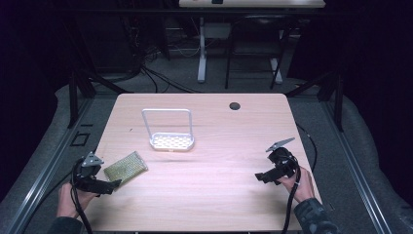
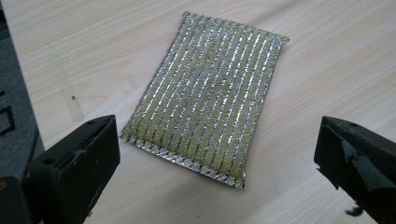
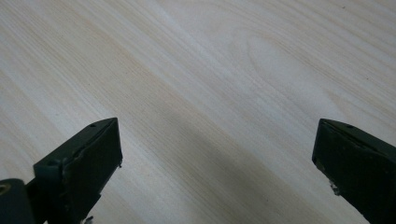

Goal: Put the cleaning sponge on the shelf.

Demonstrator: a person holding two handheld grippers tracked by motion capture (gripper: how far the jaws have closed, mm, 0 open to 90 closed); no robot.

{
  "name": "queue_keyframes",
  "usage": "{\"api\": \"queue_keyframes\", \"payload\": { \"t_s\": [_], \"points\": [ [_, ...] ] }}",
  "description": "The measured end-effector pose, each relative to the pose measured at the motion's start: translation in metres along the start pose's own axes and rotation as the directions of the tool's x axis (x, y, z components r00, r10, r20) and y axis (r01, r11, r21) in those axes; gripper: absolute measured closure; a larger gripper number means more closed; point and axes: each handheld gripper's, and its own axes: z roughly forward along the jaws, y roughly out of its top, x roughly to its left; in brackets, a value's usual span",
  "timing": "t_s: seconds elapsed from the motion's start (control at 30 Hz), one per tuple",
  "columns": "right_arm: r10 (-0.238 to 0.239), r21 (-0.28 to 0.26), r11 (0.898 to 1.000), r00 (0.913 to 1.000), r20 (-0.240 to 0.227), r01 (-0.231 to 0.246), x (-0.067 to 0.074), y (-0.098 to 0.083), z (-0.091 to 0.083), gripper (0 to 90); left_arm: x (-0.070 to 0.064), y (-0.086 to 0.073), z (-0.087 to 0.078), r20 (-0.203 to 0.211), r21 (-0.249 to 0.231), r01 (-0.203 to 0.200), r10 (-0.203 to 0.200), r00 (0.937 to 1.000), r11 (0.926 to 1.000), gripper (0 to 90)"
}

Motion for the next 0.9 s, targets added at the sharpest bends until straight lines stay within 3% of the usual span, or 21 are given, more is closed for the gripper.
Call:
{"api": "queue_keyframes", "payload": {
  "t_s": [0.13, 0.43, 0.53, 0.6, 0.9],
  "points": [
    [-0.016, 0.004, 1.000, 0.9999, 0.002, 0.016, 0.002, 0.001, 0.001, 0.7, -0.001, 0.001, 0.002, 0.022, 0.008, -0.027, 0.027, 0.9994, 0.9996, 0.2],
    [-0.020, 0.006, 1.000, 0.9998, 0.000, 0.020, 0.003, 0.001, 0.002, 0.0, -0.003, 0.007, 0.003, 0.020, 0.005, -0.047, 0.047, 0.9987, 0.9989, 0.0],
    [-0.041, 0.007, 0.999, 0.9992, -0.002, 0.041, 0.005, 0.002, 0.002, 0.0, -0.001, 0.010, 0.004, 0.021, 0.001, -0.059, 0.059, 0.9980, 0.9982, 0.0],
    [-0.041, 0.009, 0.999, 0.9991, -0.012, 0.041, 0.006, 0.002, 0.003, 0.0, 0.003, 0.013, 0.007, 0.043, -0.005, -0.060, 0.060, 0.9972, 0.9982, 0.0],
    [-0.054, 0.031, 0.998, 0.9981, -0.030, 0.055, 0.008, 0.004, 0.007, 0.0, 0.007, 0.017, 0.027, 0.063, 0.033, -0.073, 0.071, 0.9955, 0.9968, 0.0]
  ]
}}
